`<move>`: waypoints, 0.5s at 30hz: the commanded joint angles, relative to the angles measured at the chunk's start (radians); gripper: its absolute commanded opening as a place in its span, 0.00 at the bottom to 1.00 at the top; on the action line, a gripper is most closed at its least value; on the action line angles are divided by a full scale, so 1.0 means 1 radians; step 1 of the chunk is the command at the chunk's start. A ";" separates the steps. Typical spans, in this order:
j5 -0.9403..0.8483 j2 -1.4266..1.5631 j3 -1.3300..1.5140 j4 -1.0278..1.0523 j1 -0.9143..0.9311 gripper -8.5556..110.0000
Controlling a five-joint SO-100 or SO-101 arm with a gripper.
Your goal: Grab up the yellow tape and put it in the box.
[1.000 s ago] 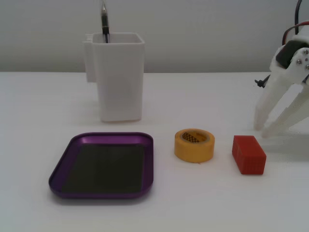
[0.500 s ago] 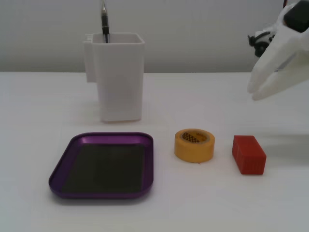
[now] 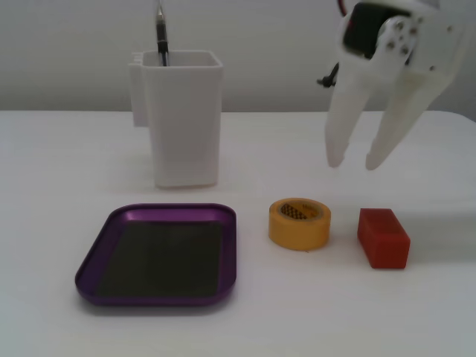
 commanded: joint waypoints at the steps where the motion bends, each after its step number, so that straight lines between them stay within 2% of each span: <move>1: 0.031 -0.147 -0.150 -0.009 0.000 0.17; 15: 0.031 -0.305 -0.181 -0.133 0.000 0.16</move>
